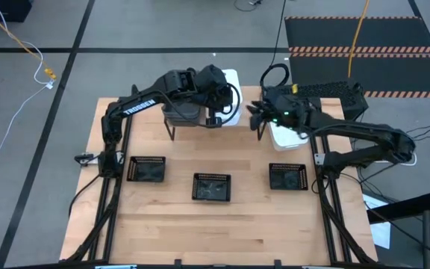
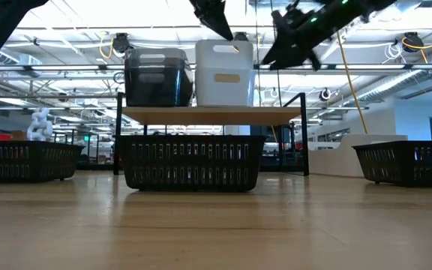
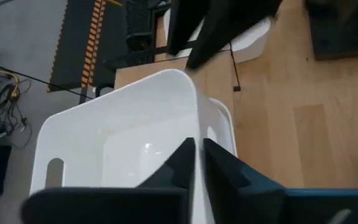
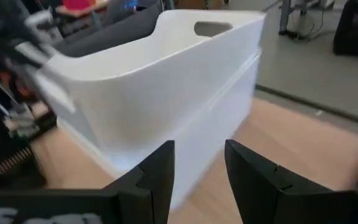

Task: Stack baskets on shelf by color
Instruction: Stack the bottom white bin on the other white bin on the shelf, then stack the white bin on the stacked white bins on the shelf

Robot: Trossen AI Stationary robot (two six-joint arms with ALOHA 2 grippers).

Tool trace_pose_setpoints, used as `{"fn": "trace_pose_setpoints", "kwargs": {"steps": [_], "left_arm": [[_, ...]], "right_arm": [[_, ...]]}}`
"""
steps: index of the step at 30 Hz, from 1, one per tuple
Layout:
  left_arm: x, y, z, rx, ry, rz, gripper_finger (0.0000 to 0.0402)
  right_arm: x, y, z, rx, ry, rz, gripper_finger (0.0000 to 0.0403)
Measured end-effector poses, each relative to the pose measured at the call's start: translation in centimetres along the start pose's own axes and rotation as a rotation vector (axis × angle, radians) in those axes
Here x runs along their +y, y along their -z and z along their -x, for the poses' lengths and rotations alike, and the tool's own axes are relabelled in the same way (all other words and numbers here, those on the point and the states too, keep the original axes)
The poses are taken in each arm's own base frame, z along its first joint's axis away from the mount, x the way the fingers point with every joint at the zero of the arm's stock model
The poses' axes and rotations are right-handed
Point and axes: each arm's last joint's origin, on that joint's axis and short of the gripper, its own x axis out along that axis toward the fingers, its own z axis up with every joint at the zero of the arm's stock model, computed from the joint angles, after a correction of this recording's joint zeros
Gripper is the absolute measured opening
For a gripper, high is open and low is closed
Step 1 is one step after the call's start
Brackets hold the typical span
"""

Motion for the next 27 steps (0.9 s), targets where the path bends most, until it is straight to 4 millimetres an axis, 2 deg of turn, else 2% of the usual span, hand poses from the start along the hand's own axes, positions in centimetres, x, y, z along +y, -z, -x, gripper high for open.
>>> {"fn": "trace_pose_setpoints", "kwargs": {"steps": [5, 8, 11, 16, 19, 22, 23, 27], "left_arm": [[0.0, 0.2, 0.0, 0.016, 0.004, 0.017, 0.0107], [-0.3, 0.7, 0.0, 0.060, 0.059, 0.019, 0.0157], [-0.8, 1.1, -0.3, 0.099, 0.096, 0.016, 0.0200], [-0.7, 1.0, -0.2, 0.119, 0.006, 0.064, 0.0238], [-0.5, 0.7, 1.0, 0.079, -0.034, 0.109, 0.0240], [-0.4, 0.4, 3.5, 0.014, -0.061, 0.156, 0.0237], [-0.3, 0.4, 4.4, -0.007, -0.074, 0.167, 0.0234], [0.1, 0.6, 6.8, -0.047, -0.113, 0.215, 0.0224]], "right_arm": [[-1.6, -1.2, 5.2, 0.100, 0.000, 0.235, 0.0134], [-2.6, -0.3, 7.5, 0.275, 0.030, 0.351, 0.0134], [-3.5, 1.6, 8.8, 0.503, 0.021, 0.422, 0.0135], [-4.7, 5.4, 8.9, 0.825, -0.012, 0.504, 0.0150], [-5.1, 7.6, 8.4, 0.921, -0.077, 0.541, 0.0169], [-5.7, 9.7, 8.0, 0.996, -0.070, 0.558, 0.0191], [-5.9, 10.2, 7.7, 1.010, -0.048, 0.570, 0.0197], [-6.0, 9.6, 7.3, 0.995, 0.020, 0.600, 0.0209]]}}
